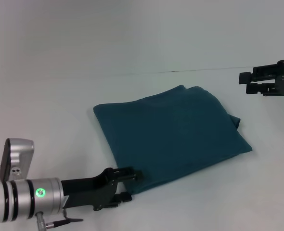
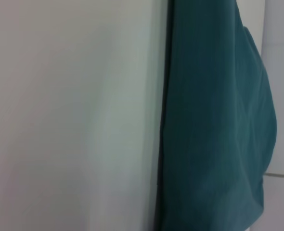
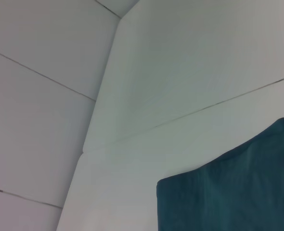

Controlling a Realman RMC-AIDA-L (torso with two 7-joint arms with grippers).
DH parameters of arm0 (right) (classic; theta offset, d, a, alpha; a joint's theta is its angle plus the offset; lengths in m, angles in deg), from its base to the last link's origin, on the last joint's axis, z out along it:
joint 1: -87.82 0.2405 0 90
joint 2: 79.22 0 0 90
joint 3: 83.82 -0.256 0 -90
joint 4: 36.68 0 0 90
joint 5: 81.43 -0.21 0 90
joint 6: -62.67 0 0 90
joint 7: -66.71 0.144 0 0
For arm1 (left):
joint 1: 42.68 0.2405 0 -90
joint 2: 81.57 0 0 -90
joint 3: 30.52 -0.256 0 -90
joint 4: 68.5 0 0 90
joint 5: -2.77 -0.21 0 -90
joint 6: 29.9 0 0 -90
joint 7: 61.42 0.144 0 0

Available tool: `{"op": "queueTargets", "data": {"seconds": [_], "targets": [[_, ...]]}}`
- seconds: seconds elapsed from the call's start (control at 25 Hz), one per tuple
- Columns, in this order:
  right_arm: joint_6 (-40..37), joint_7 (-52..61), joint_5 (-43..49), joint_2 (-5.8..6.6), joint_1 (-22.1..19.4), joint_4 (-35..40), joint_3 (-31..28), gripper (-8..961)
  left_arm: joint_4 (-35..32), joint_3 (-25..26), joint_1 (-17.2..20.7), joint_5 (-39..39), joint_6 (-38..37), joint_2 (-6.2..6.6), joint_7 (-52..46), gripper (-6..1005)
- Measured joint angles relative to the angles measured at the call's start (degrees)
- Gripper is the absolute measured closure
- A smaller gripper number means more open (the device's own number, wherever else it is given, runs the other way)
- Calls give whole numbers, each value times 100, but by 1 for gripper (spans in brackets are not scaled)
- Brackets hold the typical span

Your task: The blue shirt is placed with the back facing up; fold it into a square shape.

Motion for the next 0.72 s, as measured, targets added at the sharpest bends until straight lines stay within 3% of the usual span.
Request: {"op": "queueTargets", "data": {"seconds": [0.36,0.72], "targets": [[7,-15,0,9,-21,0,-9,414,117,-104,-126,5,138,-6,8,217],[63,-15,1,12,-19,-27,-9,414,16,-62,30,12,-181,9,-68,217]]}}
